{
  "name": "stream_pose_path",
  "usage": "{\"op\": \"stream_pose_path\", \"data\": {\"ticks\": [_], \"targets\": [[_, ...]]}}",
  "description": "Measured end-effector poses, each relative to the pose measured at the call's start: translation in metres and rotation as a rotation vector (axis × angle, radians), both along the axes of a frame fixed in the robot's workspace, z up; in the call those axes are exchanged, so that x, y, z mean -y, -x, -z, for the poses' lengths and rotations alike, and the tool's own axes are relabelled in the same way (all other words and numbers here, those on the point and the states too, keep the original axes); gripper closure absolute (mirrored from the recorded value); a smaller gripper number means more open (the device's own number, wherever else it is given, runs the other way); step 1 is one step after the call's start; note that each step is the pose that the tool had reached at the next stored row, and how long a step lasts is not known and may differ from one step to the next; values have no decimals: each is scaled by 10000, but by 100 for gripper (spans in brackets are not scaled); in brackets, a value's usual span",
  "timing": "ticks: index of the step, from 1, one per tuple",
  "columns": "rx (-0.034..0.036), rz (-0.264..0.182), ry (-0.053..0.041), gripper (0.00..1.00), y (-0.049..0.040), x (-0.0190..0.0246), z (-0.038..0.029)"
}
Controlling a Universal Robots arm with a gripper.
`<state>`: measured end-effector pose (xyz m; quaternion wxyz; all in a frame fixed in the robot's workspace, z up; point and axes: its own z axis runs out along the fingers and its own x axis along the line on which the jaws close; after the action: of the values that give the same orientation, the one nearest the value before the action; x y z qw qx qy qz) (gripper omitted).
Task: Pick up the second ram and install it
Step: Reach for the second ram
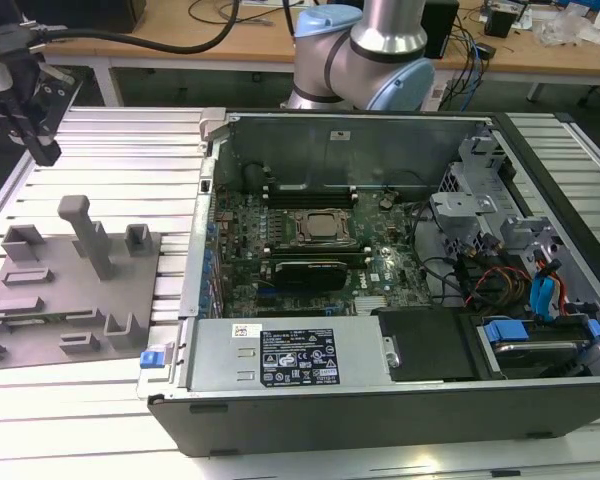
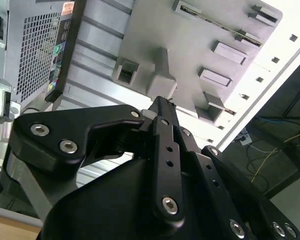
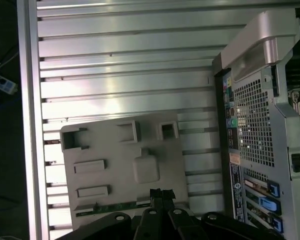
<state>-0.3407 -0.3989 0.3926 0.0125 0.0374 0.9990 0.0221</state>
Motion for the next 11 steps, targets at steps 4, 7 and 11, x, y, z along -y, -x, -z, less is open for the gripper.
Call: {"op": "stream_pose_path", "data": {"ticks": [4, 7, 11], "targets": [[0, 1, 0, 89, 128, 0, 0], [0, 1, 0, 89, 209, 0, 0], [0, 0, 0, 89, 283, 0, 1]]}}
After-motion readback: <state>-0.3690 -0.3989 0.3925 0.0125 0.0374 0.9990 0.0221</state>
